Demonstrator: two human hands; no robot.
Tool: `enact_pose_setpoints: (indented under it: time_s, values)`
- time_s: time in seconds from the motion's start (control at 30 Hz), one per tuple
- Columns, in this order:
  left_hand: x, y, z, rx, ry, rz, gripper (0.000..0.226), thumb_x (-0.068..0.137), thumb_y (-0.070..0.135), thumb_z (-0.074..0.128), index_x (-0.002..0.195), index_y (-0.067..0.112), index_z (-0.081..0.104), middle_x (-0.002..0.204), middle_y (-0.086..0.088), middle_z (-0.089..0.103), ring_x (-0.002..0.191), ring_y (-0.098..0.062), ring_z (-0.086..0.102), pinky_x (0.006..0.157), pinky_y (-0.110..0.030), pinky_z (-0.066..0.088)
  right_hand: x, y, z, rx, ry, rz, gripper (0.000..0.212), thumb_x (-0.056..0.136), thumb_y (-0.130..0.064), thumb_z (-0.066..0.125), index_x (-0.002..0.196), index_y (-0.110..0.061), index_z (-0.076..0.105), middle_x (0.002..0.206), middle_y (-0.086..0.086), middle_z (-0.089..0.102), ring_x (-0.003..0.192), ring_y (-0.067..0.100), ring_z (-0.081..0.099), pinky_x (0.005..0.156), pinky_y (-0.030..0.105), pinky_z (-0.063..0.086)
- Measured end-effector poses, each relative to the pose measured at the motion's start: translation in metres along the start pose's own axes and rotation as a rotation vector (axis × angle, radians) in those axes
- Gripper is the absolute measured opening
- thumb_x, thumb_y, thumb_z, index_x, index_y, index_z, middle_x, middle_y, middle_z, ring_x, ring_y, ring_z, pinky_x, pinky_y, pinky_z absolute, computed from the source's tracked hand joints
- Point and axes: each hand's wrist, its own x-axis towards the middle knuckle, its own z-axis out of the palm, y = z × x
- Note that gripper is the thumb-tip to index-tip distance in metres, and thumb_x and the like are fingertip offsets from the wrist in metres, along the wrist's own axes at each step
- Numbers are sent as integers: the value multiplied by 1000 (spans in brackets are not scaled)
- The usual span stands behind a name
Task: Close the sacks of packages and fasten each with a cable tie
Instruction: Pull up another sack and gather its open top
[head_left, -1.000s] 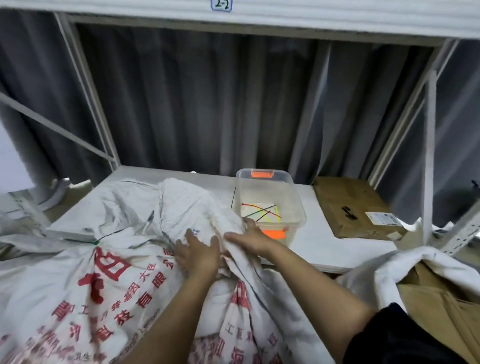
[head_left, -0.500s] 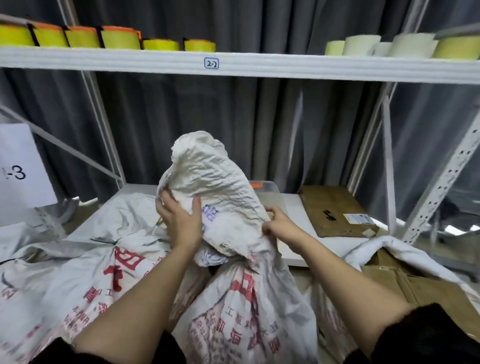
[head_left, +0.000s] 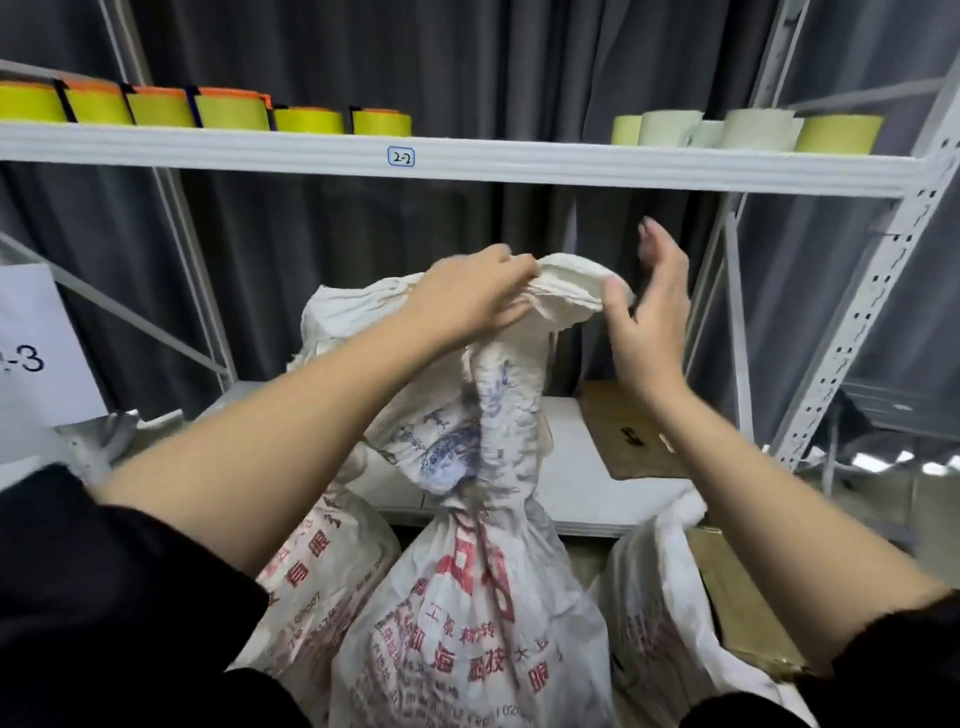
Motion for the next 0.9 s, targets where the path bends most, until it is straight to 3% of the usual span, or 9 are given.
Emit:
enact_pose_setpoints:
  time_s: [0.07, 0.13, 0.2, 0.37, 0.43, 0.53, 0.63, 0.77, 0.9]
  values:
    - [23, 12, -14, 38, 26, 140, 45, 86, 40, 51, 123, 15, 52, 114, -8, 57, 95, -34, 60, 70, -41, 46, 29, -16, -12, -170, -286, -259, 64, 85, -43, 50, 144, -22, 35, 143, -6, 42, 132, 18, 43, 109, 35, 31]
    - [37, 18, -25, -19, 49, 189, 42, 82, 38, 55, 117, 14, 51, 110, -5, 60, 94, -31, 61, 68, -37, 45, 51, -22, -20, -214, -656, -106, 57, 86, -48, 53, 139, -31, 39, 136, -3, 54, 122, 20, 52, 103, 37, 40]
    - [40, 12, -30, -146, 35, 100, 36, 81, 34, 62, 110, 17, 49, 97, 2, 61, 88, -24, 59, 66, -32, 39, 62, -15, -27, -195, -840, 80, 33, 88, -38, 63, 119, -29, 54, 111, -3, 63, 102, 17, 59, 86, 29, 46]
    - [19, -19, -13, -514, -297, -139, 43, 80, 46, 69, 108, 19, 51, 102, 3, 60, 92, -16, 56, 80, -29, 43, 87, -4, -46, -101, -702, 127, 13, 93, -9, 51, 94, -8, 64, 78, -1, 59, 67, 4, 53, 55, 15, 45]
    - [6, -31, 0, -437, -478, -147, 43, 83, 49, 65, 107, 16, 51, 107, 4, 57, 95, -16, 53, 82, -29, 40, 105, -6, -52, -89, -601, 77, 16, 92, -5, 48, 94, -12, 62, 76, -9, 56, 68, -1, 49, 54, 9, 43]
    - [-13, -54, 8, -200, -550, -174, 31, 89, 44, 59, 93, 17, 44, 101, -4, 58, 85, -20, 46, 70, -29, 30, 123, 0, -56, -224, -591, -40, 16, 92, -9, 48, 92, -18, 62, 81, -8, 57, 80, 10, 53, 69, 26, 44]
    - [-22, -83, 0, 150, -589, -217, 36, 92, 52, 46, 90, 17, 48, 104, -7, 62, 85, -25, 51, 68, -31, 37, 128, 12, -61, -478, -566, -196, 12, 92, -14, 50, 94, -19, 60, 88, 1, 63, 87, 25, 57, 73, 38, 43]
    - [-9, -113, -37, 466, -439, -204, 48, 93, 58, 40, 90, 14, 57, 100, -11, 66, 91, -30, 62, 65, -30, 41, 125, 18, -69, -741, -499, -470, 25, 90, -31, 48, 101, -11, 58, 88, 15, 68, 76, 37, 62, 63, 42, 48]
    - [20, -126, -81, 598, -204, -164, 55, 81, 71, 47, 79, 16, 45, 89, -11, 67, 81, -31, 63, 59, -28, 37, 127, 14, -66, -859, -489, -505, 45, 90, -52, 45, 104, -10, 50, 87, 17, 68, 75, 38, 64, 58, 36, 39]
